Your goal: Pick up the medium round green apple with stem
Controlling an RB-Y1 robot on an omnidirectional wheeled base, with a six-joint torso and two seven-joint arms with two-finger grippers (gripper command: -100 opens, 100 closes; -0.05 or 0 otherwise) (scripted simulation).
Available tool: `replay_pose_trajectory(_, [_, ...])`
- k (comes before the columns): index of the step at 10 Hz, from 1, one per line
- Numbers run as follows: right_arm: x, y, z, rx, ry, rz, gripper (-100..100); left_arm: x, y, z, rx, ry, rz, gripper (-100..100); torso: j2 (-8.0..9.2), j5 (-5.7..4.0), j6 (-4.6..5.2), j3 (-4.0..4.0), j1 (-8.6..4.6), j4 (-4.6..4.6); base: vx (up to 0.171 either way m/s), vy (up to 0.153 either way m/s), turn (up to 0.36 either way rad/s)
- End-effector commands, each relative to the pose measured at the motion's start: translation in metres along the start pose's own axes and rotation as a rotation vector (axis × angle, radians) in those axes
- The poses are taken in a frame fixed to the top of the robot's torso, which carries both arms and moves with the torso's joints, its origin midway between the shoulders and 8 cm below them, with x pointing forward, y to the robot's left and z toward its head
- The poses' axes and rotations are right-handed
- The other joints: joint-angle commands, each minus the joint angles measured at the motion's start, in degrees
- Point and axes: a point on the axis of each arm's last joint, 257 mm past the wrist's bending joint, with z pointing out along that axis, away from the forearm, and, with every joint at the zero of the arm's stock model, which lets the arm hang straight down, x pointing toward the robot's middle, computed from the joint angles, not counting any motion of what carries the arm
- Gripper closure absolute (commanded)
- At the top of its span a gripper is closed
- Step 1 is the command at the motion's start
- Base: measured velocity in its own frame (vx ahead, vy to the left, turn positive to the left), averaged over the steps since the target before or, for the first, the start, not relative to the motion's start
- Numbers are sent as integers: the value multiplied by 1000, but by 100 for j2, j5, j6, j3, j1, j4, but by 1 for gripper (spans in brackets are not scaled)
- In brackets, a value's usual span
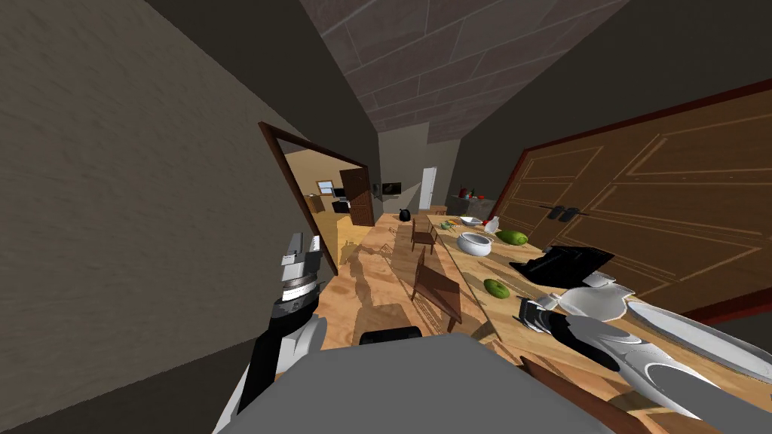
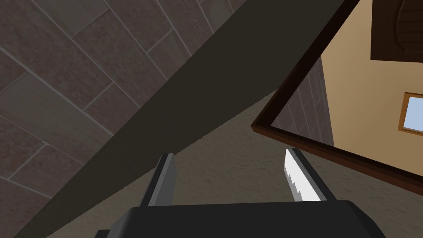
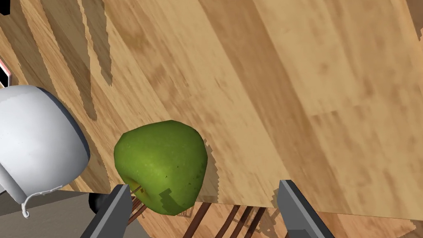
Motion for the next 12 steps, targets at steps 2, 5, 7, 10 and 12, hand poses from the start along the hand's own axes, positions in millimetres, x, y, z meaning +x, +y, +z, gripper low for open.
replay_pose_trajectory(2, [24, -5, -5, 7, 51, -47, -100, 0, 0, 0, 0, 0, 0, 0, -9, 1, -1, -5, 4, -2, 142, 42, 74])
replay_pose_trajectory(5, [46, -9, -11, 11, 100, -91, -100, 0, 0, 0, 0, 0, 0, 0, 27, -2, 2, 15, -5, 6, 74, 26, 52])
replay_pose_trajectory(7, [58, -11, -14, 11, 127, -115, -100, 0, 0, 0, 0, 0, 0, 0, 4, 0, 1, 2, 1, 1, 135, 28, 52])
replay_pose_trajectory(10, [59, -11, -14, 12, 128, -115, 0, 0, 0, 0, 0, 0, 0, 0, 36, -2, 4, 19, -6, 6, 40, 12, 10])
replay_pose_trajectory(12, [70, 5, -10, 16, 160, -73, -100, 0, 0, 0, 0, 0, 0, 0, 59, -6, -1, 33, -22, 12, -49, -56, 239])
